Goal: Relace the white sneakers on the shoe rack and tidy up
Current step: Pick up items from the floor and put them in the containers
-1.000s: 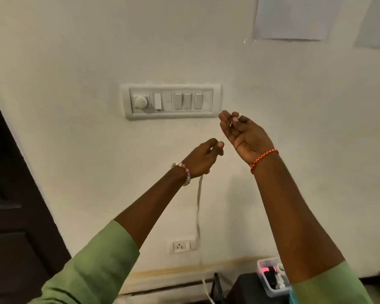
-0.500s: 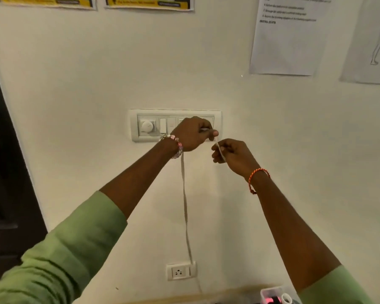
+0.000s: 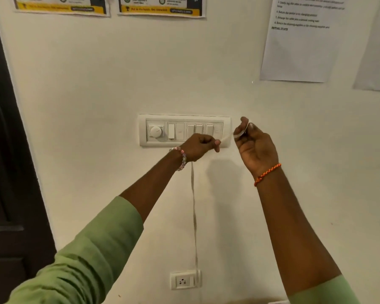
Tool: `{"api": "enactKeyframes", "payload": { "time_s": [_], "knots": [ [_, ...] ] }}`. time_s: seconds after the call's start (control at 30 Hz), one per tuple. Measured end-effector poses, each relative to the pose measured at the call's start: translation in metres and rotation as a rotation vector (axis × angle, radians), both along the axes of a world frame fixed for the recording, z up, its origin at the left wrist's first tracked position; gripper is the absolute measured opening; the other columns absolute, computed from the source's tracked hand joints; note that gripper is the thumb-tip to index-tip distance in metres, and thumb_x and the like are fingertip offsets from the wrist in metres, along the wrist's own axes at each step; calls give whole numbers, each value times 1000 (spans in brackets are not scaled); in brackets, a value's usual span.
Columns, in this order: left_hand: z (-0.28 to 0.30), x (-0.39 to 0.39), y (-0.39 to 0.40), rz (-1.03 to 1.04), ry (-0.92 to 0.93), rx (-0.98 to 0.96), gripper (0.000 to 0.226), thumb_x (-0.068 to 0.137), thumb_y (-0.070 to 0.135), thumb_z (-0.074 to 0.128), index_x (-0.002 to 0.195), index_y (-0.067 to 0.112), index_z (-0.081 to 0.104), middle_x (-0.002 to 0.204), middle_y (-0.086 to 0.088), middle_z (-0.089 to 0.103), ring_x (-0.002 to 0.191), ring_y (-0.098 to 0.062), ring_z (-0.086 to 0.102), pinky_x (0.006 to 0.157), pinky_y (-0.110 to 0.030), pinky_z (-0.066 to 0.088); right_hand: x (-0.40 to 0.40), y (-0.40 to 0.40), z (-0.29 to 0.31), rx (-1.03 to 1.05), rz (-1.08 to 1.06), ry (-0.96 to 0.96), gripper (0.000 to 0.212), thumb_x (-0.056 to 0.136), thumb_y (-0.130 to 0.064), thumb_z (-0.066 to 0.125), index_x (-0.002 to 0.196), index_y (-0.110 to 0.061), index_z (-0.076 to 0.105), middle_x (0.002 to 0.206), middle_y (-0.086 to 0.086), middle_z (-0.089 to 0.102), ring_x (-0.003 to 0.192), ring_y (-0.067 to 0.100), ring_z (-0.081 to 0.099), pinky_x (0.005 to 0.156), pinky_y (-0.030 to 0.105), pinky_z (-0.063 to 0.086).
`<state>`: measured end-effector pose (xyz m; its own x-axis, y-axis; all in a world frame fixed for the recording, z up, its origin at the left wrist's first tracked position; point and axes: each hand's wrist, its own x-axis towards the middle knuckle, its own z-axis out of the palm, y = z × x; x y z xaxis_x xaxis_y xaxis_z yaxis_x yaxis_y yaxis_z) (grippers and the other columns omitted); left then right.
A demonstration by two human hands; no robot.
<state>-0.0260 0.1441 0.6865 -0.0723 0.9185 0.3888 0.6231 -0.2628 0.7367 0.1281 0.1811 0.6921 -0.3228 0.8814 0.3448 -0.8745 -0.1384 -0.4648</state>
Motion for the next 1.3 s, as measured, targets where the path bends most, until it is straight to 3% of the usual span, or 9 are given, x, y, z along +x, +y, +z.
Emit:
{"api": "enactKeyframes", "payload": {
  "time_s": [0.23, 0.43, 0.57, 0.7, 0.8, 0.9, 1.0, 1.13, 1.3],
  "knots": [
    [12, 5, -9, -6, 263, 68, 28, 94, 33, 56, 83, 13, 73, 82, -19, 66, 68, -17, 52, 63, -23, 37, -16, 24, -15, 173, -543, -272, 17, 94, 5, 48, 91, -1, 63, 80, 8, 70, 76, 17, 71, 76, 30, 58],
    [28, -4, -12, 67, 283, 167, 25, 90, 32, 62, 79, 13, 74, 47, 12, 48, 46, 1, 44, 49, -10, 31, -19, 28, -44, 447, -848, -789, 19, 94, 2, 48, 93, -4, 65, 88, 12, 70, 76, 16, 68, 76, 17, 53],
    [35, -8, -8, 133, 307, 210, 24, 84, 39, 68, 76, 17, 74, 51, 13, 52, 45, -3, 45, 50, -16, 34, -17, 12, -47, 535, -646, -1016, 21, 93, 3, 44, 87, 0, 63, 74, 7, 64, 56, 6, 60, 58, 14, 50],
    [36, -11, -5, 157, 202, 248, 24, 81, 41, 70, 75, 18, 74, 46, 11, 52, 41, -2, 42, 49, -18, 31, -12, -8, -27, 416, -364, -852, 31, 87, 5, 33, 66, 0, 55, 53, 3, 58, 41, 11, 40, 40, 19, 34],
    [24, -11, -1, 152, 111, 258, 28, 84, 46, 66, 70, 22, 72, 67, -8, 66, 51, -4, 49, 56, -19, 38, -6, -18, -9, 270, -202, -593, 28, 85, -1, 31, 65, -3, 50, 42, -3, 43, 34, 8, 30, 38, 17, 26],
    [6, -8, 2, 131, 46, 198, 35, 85, 54, 56, 63, 29, 68, 85, -11, 71, 89, -24, 65, 82, -35, 47, 2, -22, 7, 124, 31, -235, 24, 84, -5, 32, 72, -3, 53, 50, -2, 45, 40, 7, 37, 42, 18, 34],
    [-4, 0, 0, 46, 42, 109, 41, 89, 50, 54, 63, 21, 67, 72, -13, 64, 70, -20, 59, 75, -28, 44, 2, -12, 18, -33, 38, 34, 25, 91, -1, 35, 85, 4, 59, 67, 7, 60, 55, 11, 55, 54, 19, 50],
    [4, 11, -8, 10, 160, 95, 34, 94, 36, 54, 76, 12, 70, 48, 4, 38, 38, -3, 36, 45, -9, 28, -7, 4, 17, -80, -201, -37, 19, 96, 1, 43, 88, 6, 60, 85, 16, 64, 76, 20, 66, 70, 27, 59],
    [24, 11, -14, 58, 239, 200, 26, 91, 33, 61, 80, 12, 72, 49, 12, 49, 47, -1, 44, 49, -12, 30, -21, 18, -8, 78, -583, -554, 19, 95, -1, 50, 81, 0, 63, 79, 11, 67, 72, 19, 68, 70, 28, 59]
  ]
}}
